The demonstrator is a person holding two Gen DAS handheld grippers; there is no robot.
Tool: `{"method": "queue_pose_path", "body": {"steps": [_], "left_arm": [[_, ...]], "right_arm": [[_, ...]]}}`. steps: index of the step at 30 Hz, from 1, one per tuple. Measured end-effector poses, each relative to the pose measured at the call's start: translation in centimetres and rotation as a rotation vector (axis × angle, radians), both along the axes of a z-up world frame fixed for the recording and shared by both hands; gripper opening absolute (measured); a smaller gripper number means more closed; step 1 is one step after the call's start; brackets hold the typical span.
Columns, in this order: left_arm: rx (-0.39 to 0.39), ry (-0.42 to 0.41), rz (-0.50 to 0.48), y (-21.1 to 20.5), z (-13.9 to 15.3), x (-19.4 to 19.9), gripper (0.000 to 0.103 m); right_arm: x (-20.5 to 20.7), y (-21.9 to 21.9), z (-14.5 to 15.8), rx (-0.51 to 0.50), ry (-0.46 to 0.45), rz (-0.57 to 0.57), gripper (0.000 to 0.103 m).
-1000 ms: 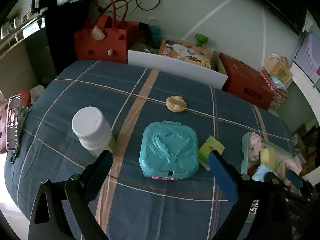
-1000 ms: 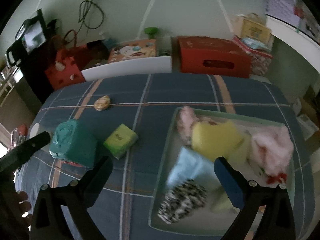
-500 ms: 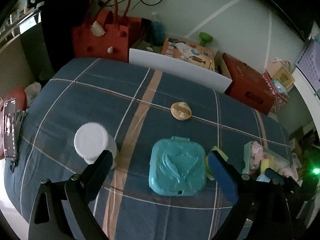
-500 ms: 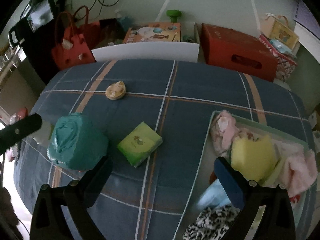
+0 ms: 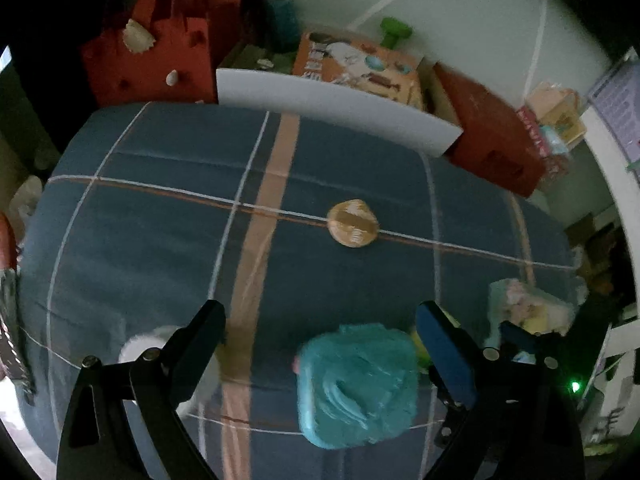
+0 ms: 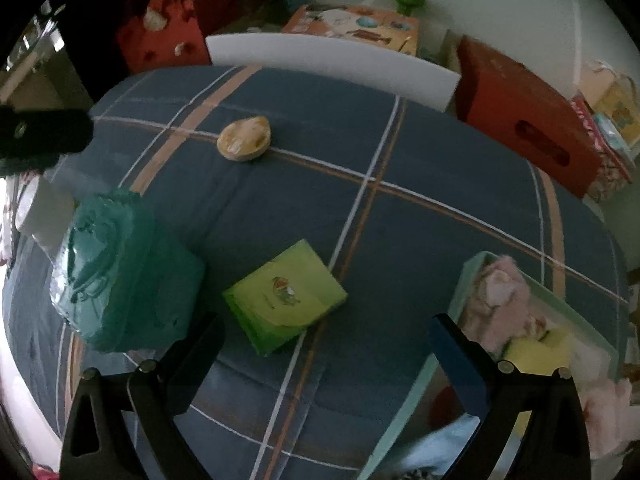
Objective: Organize soft objects
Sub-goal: 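Withdraw both open tools from the tray toward the remaining items, then grasp the round beige sponge with the left tool while the right tool grasps the green tissue packet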
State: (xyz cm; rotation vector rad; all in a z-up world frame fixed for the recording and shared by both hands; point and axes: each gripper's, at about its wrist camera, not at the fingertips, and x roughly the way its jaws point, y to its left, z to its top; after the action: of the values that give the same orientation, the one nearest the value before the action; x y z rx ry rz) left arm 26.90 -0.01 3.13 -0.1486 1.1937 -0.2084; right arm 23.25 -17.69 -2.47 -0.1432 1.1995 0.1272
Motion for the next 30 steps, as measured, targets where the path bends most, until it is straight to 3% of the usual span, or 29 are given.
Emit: {"method": "queue_pose_path", "body": {"steps": [4,10,22,30], "left_arm": [[0.035,0.050,-0.017,-0.1,-1.1,1.4,0.096],[0.005,0.128,-0.034,-0.4,-2.4,2.9,0.096],[0.013,0.229,-0.017,-2.2,-4.7,5.9,0.096],[0.035,0.268,0.012,-3.4,-6.3,8.3,0.096]], "right_arm": [[0.3,0.6,-1.0,-0.011,0.018,0.038,0.103],[1.0,1.0,-2.5,-0.025,0.037,0.062,0.102],[2.7,-1.0,-3.5,0.069,0.012,-0.010,0.101],[2.6,-2.4,-3.3,0.136,-0.014,-0.049,0.084]]}}
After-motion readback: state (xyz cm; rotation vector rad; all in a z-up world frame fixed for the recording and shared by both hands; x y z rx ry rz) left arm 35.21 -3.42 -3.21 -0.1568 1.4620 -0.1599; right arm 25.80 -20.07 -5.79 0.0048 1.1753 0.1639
